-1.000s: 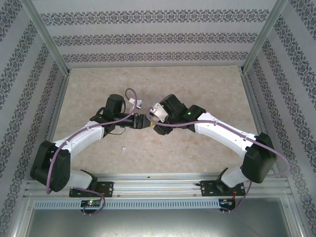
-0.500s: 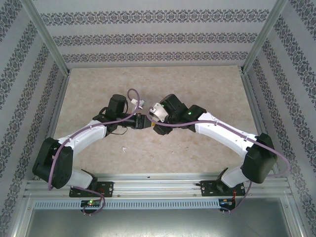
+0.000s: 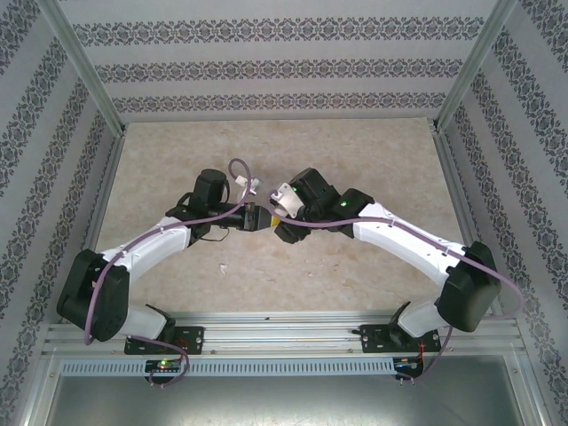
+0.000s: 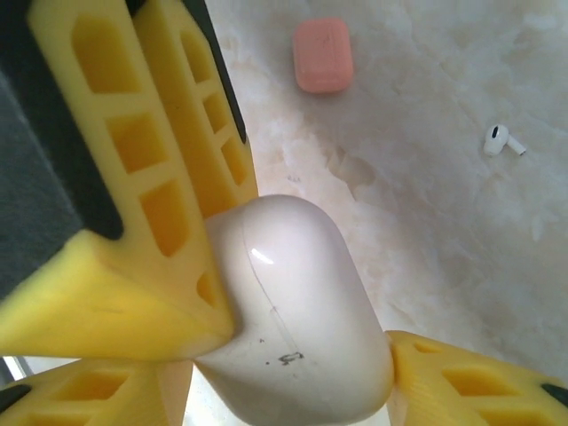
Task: Insert the wireless bluetooth earbuds into the charging case
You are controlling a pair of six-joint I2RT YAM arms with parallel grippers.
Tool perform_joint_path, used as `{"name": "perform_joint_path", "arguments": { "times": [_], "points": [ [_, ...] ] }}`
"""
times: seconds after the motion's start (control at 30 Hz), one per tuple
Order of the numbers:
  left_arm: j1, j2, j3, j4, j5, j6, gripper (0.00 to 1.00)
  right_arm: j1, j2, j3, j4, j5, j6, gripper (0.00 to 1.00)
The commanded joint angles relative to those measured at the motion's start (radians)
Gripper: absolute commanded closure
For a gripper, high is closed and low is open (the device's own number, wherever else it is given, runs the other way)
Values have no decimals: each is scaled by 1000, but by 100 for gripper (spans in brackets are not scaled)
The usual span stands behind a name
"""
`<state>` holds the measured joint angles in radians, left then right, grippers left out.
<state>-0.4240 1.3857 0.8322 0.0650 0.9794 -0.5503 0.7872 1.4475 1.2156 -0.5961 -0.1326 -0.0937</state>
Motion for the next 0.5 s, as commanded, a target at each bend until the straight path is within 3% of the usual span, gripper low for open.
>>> {"name": "perform_joint_path", "arguments": {
  "times": [0.0, 0.2, 0.47],
  "points": [
    [5, -68, -39, 96, -42, 55, 95, -30, -102, -9, 74, -84, 64, 41],
    [30, -197, -146, 279, -82, 75, 100, -170, -265, -127, 283, -334, 281, 35],
    [36, -326, -250, 475, -96, 124, 100, -176, -265, -139, 365, -462, 381, 30]
  ]
}}
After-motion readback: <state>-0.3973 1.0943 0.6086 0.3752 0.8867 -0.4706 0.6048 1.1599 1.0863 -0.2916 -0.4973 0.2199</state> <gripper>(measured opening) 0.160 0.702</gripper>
